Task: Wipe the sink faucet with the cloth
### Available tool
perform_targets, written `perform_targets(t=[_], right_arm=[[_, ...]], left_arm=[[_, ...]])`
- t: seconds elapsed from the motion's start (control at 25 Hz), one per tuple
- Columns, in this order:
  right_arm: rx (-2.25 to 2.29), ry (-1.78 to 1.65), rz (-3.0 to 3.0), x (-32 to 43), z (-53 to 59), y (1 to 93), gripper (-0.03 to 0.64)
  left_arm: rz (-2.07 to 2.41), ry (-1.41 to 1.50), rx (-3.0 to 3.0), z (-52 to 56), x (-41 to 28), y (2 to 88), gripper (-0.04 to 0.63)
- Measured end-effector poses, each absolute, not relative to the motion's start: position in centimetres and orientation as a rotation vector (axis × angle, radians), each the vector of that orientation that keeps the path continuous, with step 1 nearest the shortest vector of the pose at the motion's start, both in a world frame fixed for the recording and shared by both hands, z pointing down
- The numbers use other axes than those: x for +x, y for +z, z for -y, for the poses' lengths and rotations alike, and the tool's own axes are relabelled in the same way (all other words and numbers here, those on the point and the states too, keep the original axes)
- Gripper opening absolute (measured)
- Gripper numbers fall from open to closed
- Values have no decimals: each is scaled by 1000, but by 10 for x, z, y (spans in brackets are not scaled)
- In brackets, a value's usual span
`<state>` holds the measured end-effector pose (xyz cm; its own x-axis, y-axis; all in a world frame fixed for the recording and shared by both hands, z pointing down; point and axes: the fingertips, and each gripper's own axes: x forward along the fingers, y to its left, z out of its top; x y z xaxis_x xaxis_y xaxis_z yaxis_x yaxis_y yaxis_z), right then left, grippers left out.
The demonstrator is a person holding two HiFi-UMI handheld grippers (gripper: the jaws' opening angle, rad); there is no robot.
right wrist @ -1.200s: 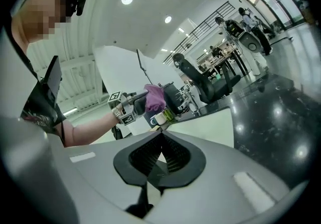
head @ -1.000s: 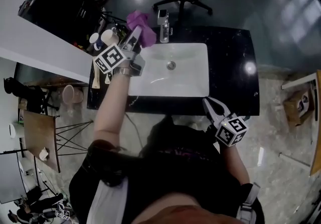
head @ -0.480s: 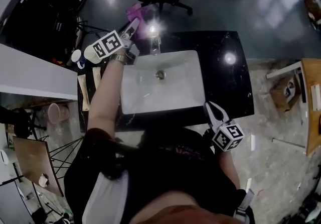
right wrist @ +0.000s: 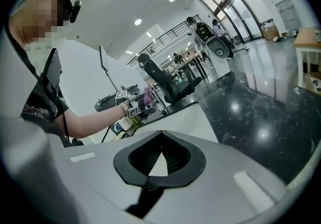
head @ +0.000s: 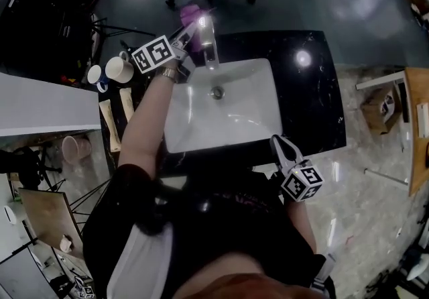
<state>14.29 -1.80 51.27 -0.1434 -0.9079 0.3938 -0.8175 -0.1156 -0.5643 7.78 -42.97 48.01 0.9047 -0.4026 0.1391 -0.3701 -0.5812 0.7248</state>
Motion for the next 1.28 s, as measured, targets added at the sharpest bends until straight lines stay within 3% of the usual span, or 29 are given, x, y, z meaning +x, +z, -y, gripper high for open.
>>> perform_targets(t=[0.68,1.12,1.28], right_arm=[[-2003,-1163,-1931,135,8,526,11],[-2038,-1138,-1916,142,-3,519,11],[-2021,-1121,-1928,146,-2,517,11]], left_arm=[[682,345,2051,424,73,600,81],[641,329,1944,425,71,612,81],[585,187,1947,428,70,582,81]])
